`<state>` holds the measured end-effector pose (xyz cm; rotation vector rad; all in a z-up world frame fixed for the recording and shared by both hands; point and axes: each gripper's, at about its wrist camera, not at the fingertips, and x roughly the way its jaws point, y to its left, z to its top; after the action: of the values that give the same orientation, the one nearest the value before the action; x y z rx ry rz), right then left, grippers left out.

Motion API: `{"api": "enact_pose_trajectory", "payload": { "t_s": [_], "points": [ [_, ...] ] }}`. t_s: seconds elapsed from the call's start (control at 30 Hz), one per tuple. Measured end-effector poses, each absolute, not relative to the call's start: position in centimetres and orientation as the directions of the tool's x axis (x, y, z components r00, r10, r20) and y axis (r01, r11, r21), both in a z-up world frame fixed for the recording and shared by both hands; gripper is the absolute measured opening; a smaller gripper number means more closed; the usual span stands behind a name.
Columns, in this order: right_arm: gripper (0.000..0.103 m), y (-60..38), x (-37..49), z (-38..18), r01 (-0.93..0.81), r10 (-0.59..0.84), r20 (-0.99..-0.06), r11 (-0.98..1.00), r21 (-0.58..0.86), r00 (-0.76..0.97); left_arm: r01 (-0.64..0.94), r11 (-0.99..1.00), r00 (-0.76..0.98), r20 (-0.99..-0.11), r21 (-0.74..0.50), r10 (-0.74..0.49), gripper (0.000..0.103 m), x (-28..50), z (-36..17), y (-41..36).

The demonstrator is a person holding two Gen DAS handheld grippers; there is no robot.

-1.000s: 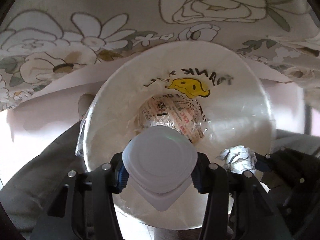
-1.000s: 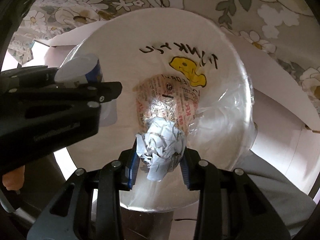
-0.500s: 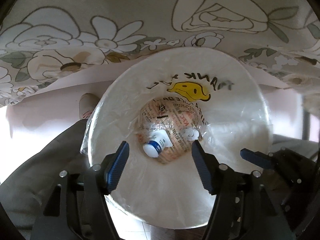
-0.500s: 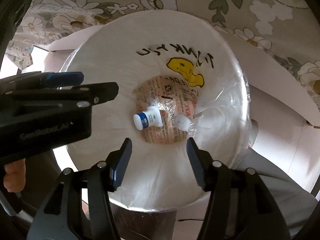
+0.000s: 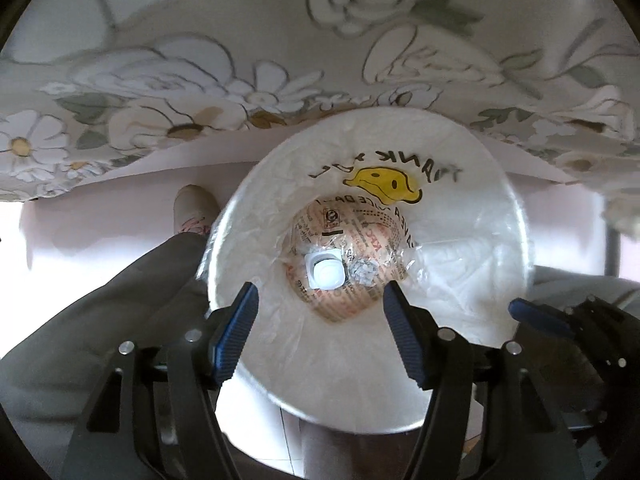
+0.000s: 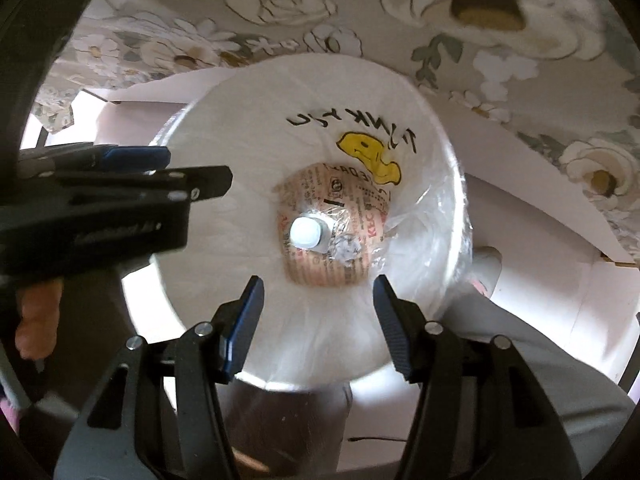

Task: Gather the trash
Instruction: 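Move both open tools back toward the items on the bed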

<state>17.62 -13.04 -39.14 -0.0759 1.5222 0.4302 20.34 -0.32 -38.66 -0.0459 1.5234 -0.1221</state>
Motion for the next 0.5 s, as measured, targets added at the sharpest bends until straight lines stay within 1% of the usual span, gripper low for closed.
{"api": "enact_pose_trajectory", "payload": {
  "t_s": [0.1,0.2,0.33,0.4,0.47,0.5],
  "points": [
    [0.058,-13.5,17.1,-36.8,-0.334,0.232,-0.973,0.918,0.212,0.021,0.069,0.991,0.059,-0.991,-0.113,-0.117,0.067,19.8,-36.7,-0.3],
    [0.058,-14.1,16.7,-34.4,-0.348,0.230,-0.971,0.917,0.195,0.061,0.078,0.985,0.084,-0.984,-0.152,-0.159,0.067,19.3,-34.1,-0.2],
    [0.058,-14.5,16.3,-30.8,-0.385,0.180,-0.972,0.916,0.109,0.154,0.077,0.984,0.131,-0.977,-0.162,-0.171,0.067,19.1,-30.5,0.1],
    [0.058,-14.8,16.2,-29.1,-0.389,0.176,-0.965,0.917,0.089,0.194,0.076,0.986,0.171,-0.972,-0.150,-0.161,0.069,19.1,-28.6,0.2],
    [0.061,-15.5,16.5,-26.9,-0.378,0.206,-0.954,0.919,0.111,0.220,0.084,0.987,0.232,-0.960,-0.140,-0.156,0.074,19.0,-26.4,0.4],
    [0.061,-15.8,16.5,-26.1,-0.371,0.220,-0.949,0.920,0.124,0.228,0.089,0.987,0.258,-0.955,-0.130,-0.149,0.075,19.0,-25.3,0.3]
  ]
}}
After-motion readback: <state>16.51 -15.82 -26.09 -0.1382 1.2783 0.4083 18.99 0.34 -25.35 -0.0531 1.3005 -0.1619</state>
